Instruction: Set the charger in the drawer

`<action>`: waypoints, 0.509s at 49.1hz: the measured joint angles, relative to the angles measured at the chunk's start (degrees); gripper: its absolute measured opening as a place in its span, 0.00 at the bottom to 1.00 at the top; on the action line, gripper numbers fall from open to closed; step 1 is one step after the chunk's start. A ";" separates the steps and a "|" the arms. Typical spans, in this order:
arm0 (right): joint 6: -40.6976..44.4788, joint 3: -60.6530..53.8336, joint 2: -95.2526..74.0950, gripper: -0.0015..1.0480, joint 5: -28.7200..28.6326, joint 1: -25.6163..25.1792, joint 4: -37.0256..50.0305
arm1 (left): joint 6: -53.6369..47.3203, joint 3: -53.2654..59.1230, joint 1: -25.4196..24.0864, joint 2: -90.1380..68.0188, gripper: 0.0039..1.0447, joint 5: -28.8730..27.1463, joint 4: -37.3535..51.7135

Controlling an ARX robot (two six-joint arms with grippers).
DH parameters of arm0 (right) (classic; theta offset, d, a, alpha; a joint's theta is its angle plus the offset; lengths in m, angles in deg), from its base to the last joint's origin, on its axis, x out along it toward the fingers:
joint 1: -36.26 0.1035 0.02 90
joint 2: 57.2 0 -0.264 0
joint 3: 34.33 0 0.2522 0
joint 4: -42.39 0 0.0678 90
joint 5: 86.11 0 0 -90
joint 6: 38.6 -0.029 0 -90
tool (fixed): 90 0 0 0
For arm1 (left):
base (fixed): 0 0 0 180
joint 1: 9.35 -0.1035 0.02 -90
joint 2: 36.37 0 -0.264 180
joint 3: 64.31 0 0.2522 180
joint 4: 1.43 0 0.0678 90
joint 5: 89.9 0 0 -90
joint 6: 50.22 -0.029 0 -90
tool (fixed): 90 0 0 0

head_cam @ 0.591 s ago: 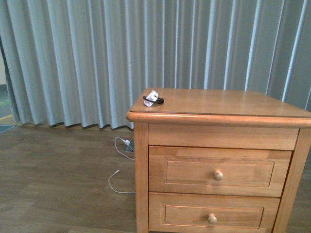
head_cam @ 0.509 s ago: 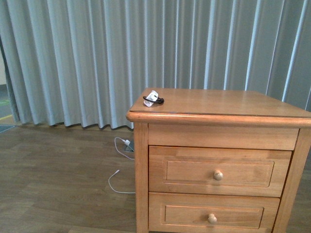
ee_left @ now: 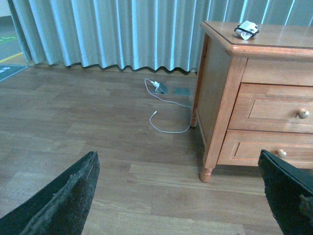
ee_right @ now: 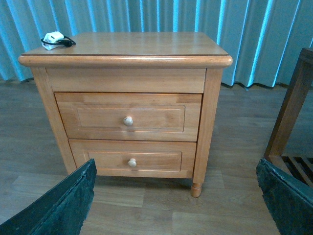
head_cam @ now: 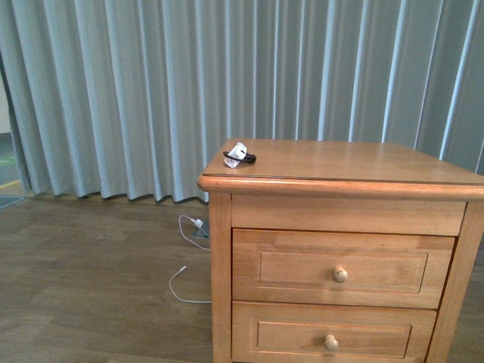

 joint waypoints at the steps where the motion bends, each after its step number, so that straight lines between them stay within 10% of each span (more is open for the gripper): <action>1: 0.00 0.00 0.00 0.92 0.00 0.00 0.00 | 0.00 0.00 0.00 0.00 0.95 0.00 0.00; 25: 0.00 0.00 0.00 0.92 0.00 0.00 0.00 | 0.00 0.00 0.00 0.00 0.95 0.00 0.00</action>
